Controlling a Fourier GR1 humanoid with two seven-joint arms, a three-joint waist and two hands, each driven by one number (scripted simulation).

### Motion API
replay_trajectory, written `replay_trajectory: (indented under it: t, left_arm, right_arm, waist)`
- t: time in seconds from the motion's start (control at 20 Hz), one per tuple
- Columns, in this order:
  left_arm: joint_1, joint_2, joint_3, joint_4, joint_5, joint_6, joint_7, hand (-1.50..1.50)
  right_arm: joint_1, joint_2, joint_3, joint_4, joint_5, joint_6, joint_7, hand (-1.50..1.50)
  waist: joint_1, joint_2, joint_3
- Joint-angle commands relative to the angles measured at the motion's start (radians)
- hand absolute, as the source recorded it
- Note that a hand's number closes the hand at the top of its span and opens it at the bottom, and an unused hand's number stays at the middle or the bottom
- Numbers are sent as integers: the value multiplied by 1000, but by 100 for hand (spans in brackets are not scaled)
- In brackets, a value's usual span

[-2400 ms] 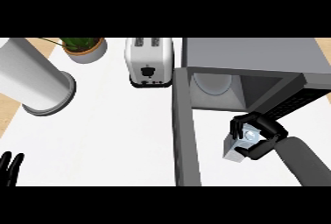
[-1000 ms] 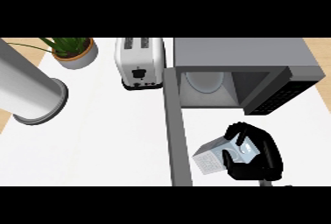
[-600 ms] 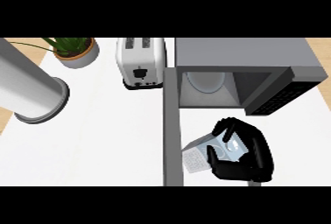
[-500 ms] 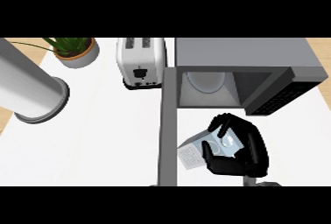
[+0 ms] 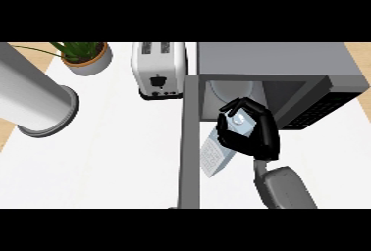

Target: Pick up the milk, place it into the microwave and close the microwave

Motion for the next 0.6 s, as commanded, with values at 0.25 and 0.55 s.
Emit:
replay_trajectory:
  t: [0.25, 0.55]
  left_arm:
    - [-32, 21, 43, 27, 31, -44, 41, -150]
    - [-38, -9, 47, 63, -5, -77, 9, -150]
  right_arm:
    - [-252, 24, -192, 451, -25, -34, -131, 150]
    - [-402, -23, -296, 749, -66, 69, -308, 150]
  waist:
    - [10, 5, 2]
    - [18, 7, 3]
